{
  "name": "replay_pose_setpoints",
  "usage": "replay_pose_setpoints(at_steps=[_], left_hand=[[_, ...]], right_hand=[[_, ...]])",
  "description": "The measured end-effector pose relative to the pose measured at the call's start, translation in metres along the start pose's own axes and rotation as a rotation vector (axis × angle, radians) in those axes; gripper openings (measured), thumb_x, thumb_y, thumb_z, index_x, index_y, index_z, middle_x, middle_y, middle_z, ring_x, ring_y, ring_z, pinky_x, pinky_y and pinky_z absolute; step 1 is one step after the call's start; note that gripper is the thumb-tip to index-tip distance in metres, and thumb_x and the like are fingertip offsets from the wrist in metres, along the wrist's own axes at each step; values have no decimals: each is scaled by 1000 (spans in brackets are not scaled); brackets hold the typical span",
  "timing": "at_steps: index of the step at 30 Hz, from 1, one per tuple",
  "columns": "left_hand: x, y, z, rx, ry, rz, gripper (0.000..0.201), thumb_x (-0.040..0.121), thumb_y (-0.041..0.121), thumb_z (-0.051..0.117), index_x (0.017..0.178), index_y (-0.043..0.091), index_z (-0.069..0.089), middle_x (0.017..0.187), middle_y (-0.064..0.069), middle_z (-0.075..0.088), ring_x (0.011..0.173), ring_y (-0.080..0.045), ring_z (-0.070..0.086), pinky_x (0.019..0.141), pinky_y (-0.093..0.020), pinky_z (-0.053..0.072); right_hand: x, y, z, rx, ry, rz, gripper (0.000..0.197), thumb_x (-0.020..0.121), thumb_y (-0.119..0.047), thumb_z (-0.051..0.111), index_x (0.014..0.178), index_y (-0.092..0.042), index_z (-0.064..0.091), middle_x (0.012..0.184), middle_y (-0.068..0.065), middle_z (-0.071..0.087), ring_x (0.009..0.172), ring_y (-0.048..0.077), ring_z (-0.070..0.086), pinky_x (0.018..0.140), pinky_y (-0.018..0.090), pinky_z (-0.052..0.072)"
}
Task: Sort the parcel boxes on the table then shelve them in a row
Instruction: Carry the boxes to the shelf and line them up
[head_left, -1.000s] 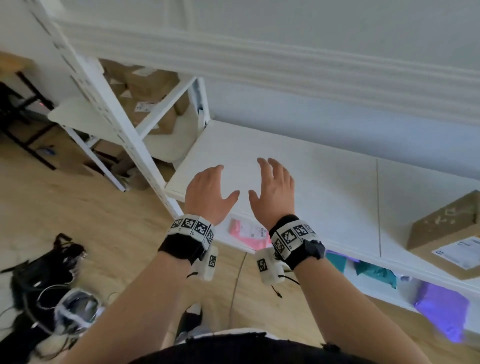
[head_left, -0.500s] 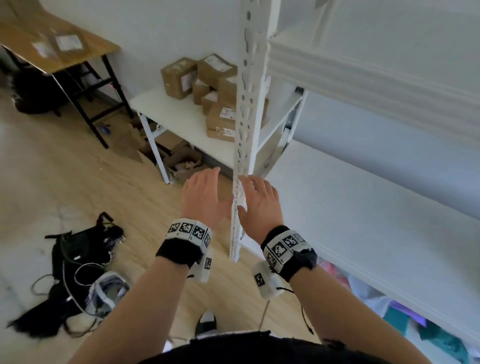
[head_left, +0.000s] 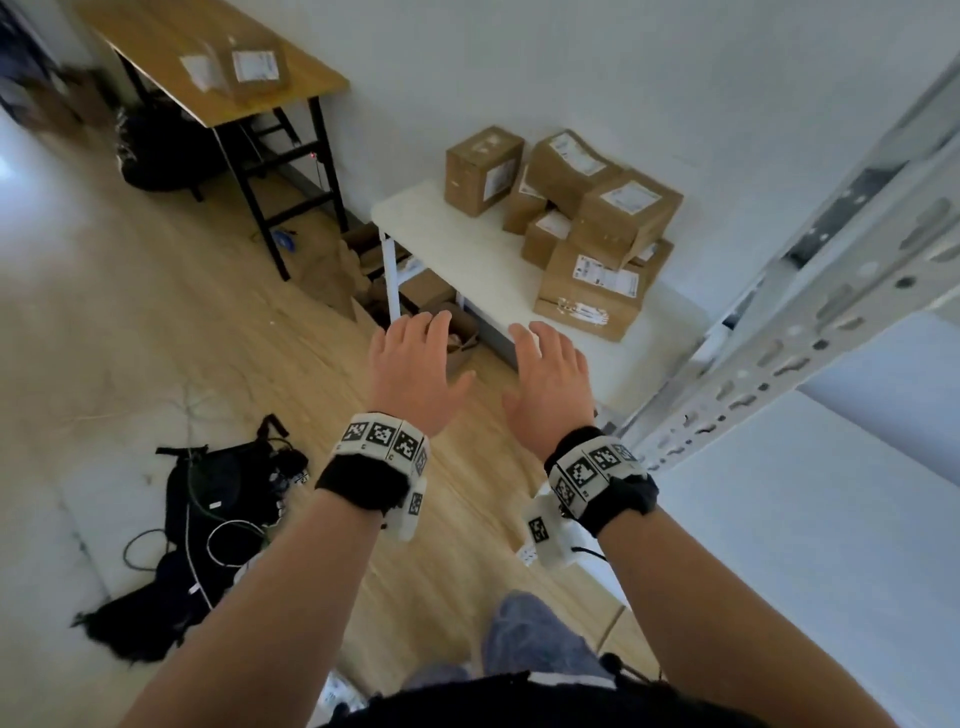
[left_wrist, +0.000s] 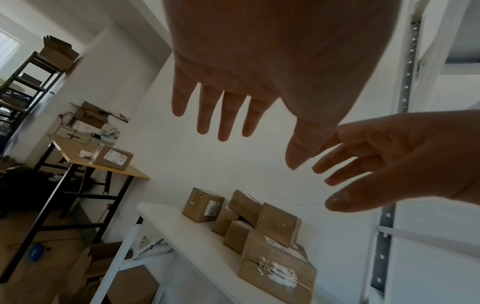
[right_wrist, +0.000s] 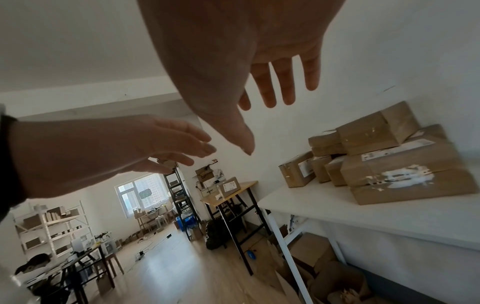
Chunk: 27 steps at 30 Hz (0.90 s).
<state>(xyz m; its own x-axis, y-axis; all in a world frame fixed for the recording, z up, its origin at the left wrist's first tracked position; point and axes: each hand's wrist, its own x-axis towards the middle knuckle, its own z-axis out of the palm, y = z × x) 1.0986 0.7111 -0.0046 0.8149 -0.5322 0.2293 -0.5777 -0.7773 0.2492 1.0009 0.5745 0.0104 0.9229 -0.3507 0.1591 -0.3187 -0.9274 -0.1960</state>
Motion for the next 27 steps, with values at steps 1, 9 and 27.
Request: replay_pose_setpoints(at_steps=[1, 9, 27], left_hand=[[10, -7, 3, 5, -1, 2, 74, 85, 56, 62, 143, 16, 40, 141, -5, 50, 133, -26, 43, 110, -47, 36], [131, -66, 33, 62, -20, 8, 74, 86, 56, 58, 145, 16, 38, 143, -5, 49, 134, -27, 41, 112, -50, 33], [437, -149, 63, 40, -86, 52, 78, 87, 57, 56, 149, 18, 31, 148, -4, 44, 138, -25, 38, 115, -46, 31]], right_hand=[[13, -4, 4, -8, -9, -2, 69, 84, -15, 61, 146, -17, 33, 150, 10, 34, 138, 31, 33, 115, 43, 28], [165, -20, 50, -19, 46, 3, 65, 87, -21, 62, 146, -15, 36, 150, 12, 37, 137, 32, 35, 114, 44, 28], [468, -15, 100, -28, 61, 195, 63, 87, -27, 65, 141, -18, 34, 143, 6, 42, 133, 28, 39, 111, 42, 32]])
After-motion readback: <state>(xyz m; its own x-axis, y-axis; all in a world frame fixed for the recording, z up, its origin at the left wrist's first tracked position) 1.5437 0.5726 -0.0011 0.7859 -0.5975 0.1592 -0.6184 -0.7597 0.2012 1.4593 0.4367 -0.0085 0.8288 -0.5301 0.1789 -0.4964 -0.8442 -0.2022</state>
